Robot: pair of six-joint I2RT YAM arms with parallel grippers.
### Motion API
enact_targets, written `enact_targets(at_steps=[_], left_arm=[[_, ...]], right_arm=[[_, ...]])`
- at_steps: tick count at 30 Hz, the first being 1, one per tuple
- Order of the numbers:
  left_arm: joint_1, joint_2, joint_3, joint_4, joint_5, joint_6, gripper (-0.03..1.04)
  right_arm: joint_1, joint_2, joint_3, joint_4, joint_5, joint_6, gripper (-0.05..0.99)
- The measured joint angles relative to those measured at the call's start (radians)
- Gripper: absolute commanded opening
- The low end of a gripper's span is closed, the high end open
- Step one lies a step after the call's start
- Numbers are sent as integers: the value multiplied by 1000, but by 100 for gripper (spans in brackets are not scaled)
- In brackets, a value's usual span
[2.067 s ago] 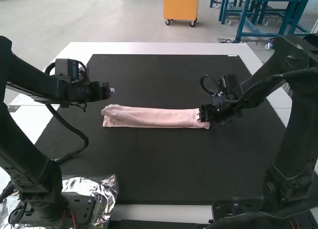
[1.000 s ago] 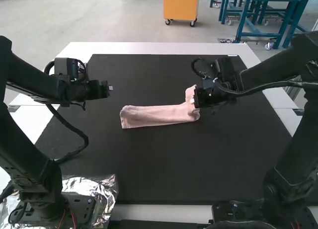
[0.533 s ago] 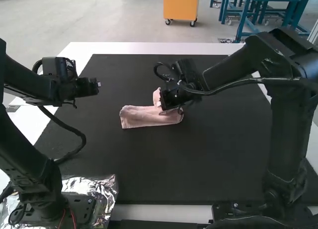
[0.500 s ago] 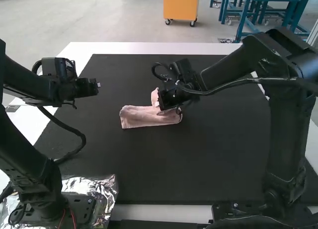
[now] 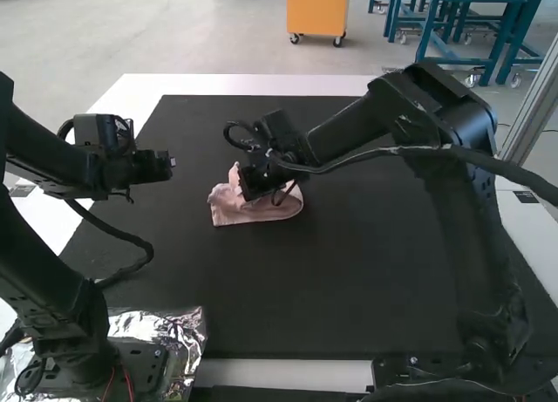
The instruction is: Fold the towel.
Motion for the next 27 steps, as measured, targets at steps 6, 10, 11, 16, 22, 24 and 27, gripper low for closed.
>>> enact_targets(at_steps=[6, 10, 11, 16, 22, 24, 27], left_arm=[[0, 0, -15, 27, 0, 7, 97], [0, 0, -39, 45, 0, 8, 97], [0, 0, -42, 47, 0, 9, 97], [0, 0, -43, 51, 0, 10, 97], [0, 0, -43, 56, 0, 11, 97], [0, 0, -43, 56, 0, 11, 97], [0, 0, -43, 56, 0, 11, 97]], right_arm=[[34, 34, 72, -59, 2, 10, 66], [66, 29, 140, -130, -24, 10, 71], [74, 23, 151, -139, -28, 11, 71], [95, -57, 167, -152, -42, 14, 63], [78, -171, 119, -79, -47, 10, -2], [53, -185, 72, -21, -49, 6, -2], [8, -181, -8, 56, -48, 2, -2]])
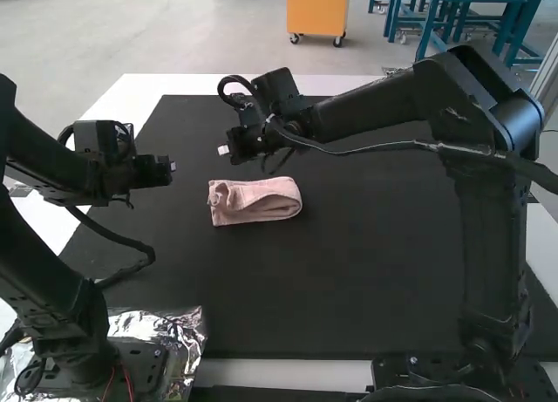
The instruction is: Fold the towel.
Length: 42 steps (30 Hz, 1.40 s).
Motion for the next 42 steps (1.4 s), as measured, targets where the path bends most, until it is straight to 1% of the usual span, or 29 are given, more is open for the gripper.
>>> enact_targets(at_steps=[4, 8, 15, 21, 26, 32, 33, 35, 37, 38, 39, 42], left_arm=[[0, 0, 0, -1, 0, 0, 97], [0, 0, 0, -1, -4, 0, 97], [0, 0, 0, -10, -4, 0, 97], [0, -7, 17, -66, -5, 3, 97], [-2, -71, 68, -117, -6, 3, 97], [-32, -159, 97, -164, -12, 3, 97], [-39, -173, 97, -169, -13, 3, 97], [-52, -200, 97, -174, -16, 3, 97], [-62, -221, 97, -180, -17, 3, 97], [-66, -230, 97, -184, -19, 3, 97], [-69, -238, 97, -191, -21, 3, 97], [-81, -263, 105, -224, -31, 3, 97]], right_arm=[[-38, 11, -103, 135, 2, 3, -3], [-48, 36, -164, 263, 1, 13, -2], [-63, 143, -198, 366, -1, 31, -2], [-76, 257, -202, 482, -2, 60, -2], [-81, 341, -189, 536, -9, 76, -2], [-85, 346, -178, 535, -20, 81, -2], [-85, 346, -178, 534, -20, 83, 3], [-85, 335, -178, 517, -20, 88, 15], [-86, 304, -179, 479, -20, 96, 32], [-86, 277, -180, 457, -19, 101, 38], [-90, 245, -179, 431, -19, 106, 46], [-111, 108, -179, 353, -16, 122, 82]])
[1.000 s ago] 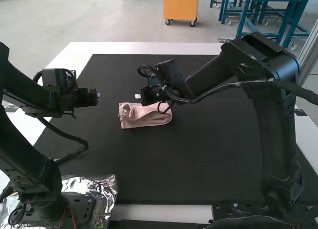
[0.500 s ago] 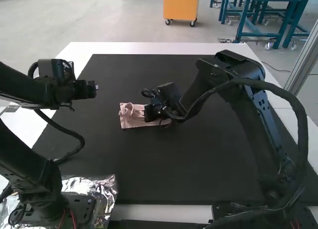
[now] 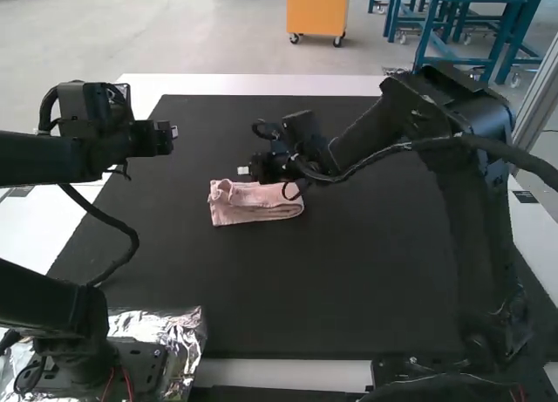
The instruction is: Fold the towel.
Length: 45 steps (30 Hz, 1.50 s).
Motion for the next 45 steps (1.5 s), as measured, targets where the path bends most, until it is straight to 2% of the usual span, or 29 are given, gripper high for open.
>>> enact_targets(at_steps=[1, 9, 14, 18, 22, 29, 33, 37, 40, 42, 45], left_arm=[[-5, -8, 8, -11, -2, 0, 97], [-22, -138, 96, -73, -6, 0, 97], [-25, -285, 98, -90, -1, 0, 97], [-26, -433, 98, -132, 5, 0, 97], [-31, -591, 98, -204, 18, 0, 97], [-31, -896, 94, -317, 43, 0, 97], [-31, -1033, 78, -381, 48, 0, 97], [-31, -1145, 55, -420, 51, 0, 97], [-31, -1169, 54, -458, 51, -6, 97], [-31, -1168, 43, -463, 50, -8, 97], [-31, -1168, -5, -366, 50, -7, 97]], right_arm=[[-13, -56, 0, -20, 2, 3, 92], [-182, -507, 4, -121, 29, 6, 92], [-253, -784, -41, -158, 77, -20, 92], [-307, -1008, -82, -274, 109, -48, 92], [-418, -1235, -179, -360, 137, -67, 92], [-549, -1677, -341, -575, 153, -87, 92], [-586, -1926, -368, -659, 168, -95, 92], [-617, -2066, -365, -765, 220, -134, 92], [-631, -2064, -396, -773, 298, -156, 92], [-636, -2064, -463, -725, 350, -169, 92], [-636, -2063, -566, -622, 387, -180, 92]])
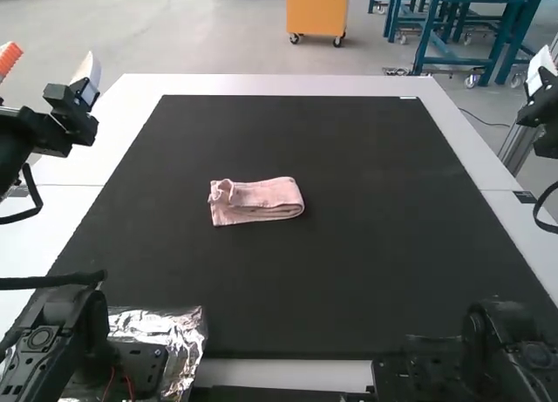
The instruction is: Fold the towel.
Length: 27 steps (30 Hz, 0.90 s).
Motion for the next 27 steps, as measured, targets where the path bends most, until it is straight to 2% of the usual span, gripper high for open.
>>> enact_targets(at_steps=[2, 6, 9, 12, 14, 16, 17, 19, 23, 25, 27], left_arm=[[0, 0, -59, 99, 1, 9, 97], [0, 0, -210, 228, -2, 84, 97], [0, 0, -317, 267, -17, 153, 97], [0, 0, -406, 301, -63, 224, 97], [0, 0, -477, 396, -116, 259, 97], [0, 0, -541, 483, -183, 272, 97], [0, -1, -560, 470, -216, 259, 97], [0, 0, -571, 354, -264, 213, 97], [0, 2, -572, 182, -313, 116, 97], [0, 3, -572, 119, -324, 62, 97], [0, 4, -571, 119, -335, 17, 97]], right_arm=[[0, 0, -53, 44, -23, -5, 92], [0, 0, -190, 171, -92, -14, 92], [0, 0, -322, 326, -78, -18, 92], [0, 0, -446, 442, -44, -21, 92], [0, 0, -513, 483, -27, -21, 92], [0, 0, -572, 488, -17, -21, 92], [0, -1, -595, 455, -11, -21, 92], [0, 2, -603, 312, -4, -21, 92], [0, 2, -603, 132, -3, -21, 92], [0, 2, -603, 134, -3, -21, 92], [0, 2, -603, 134, -4, -21, 92]])
